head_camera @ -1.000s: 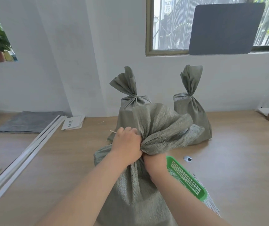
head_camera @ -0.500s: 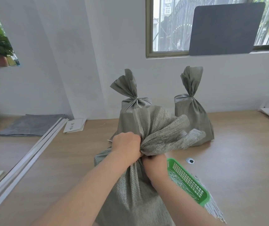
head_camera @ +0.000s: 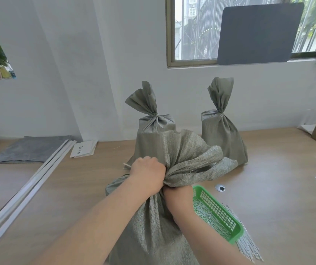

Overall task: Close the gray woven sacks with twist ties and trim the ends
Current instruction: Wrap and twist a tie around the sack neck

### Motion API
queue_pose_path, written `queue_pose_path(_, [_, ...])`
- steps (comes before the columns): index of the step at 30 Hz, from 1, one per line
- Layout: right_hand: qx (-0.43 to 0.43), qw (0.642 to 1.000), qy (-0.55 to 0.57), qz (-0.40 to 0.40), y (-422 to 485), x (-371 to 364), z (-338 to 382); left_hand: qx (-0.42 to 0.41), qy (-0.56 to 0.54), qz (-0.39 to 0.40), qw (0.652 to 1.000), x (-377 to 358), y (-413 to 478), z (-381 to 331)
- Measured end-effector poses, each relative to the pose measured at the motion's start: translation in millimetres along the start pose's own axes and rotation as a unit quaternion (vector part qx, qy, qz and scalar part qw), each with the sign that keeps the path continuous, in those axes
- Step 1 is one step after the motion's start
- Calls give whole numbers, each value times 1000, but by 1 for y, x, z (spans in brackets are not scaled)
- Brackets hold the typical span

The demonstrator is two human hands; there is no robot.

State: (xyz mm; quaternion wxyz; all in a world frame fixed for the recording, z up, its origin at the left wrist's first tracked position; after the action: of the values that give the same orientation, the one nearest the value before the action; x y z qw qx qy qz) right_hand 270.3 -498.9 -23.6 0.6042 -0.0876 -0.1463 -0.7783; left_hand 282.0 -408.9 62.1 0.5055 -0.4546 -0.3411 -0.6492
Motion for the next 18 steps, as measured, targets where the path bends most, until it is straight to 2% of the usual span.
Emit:
queue_pose_path(5, [-27,999,27,4,-1,5,2,3,-90,35,995,-1,4,7])
queue_pose_path(9, [-23,999,25,20,2,10,2,4,-220,81,972,-5,11,21])
queue_pose_path(11, [-18,998,44,29,4,10,0,25,-298,109,948,-10,13,29])
queue_pose_path(14, [-7,996,79,34,4,9,-4,54,-440,126,887,-12,12,35])
queue_pose_path(18, [13,992,117,41,1,11,-5,62,-518,107,846,-14,10,33])
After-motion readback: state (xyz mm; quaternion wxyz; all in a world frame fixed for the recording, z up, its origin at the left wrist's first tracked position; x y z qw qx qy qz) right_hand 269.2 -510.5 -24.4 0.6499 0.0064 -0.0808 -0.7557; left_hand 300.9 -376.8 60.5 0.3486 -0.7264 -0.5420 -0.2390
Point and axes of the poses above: each hand's wrist, its own y-axis towards the middle knuckle, its own x-axis out of the back of the hand, z = x × y, the point moved 1 cm from there along y, towards the middle knuckle, and after that the axes turned 3 degrees about -x, right-handed, at the moved point
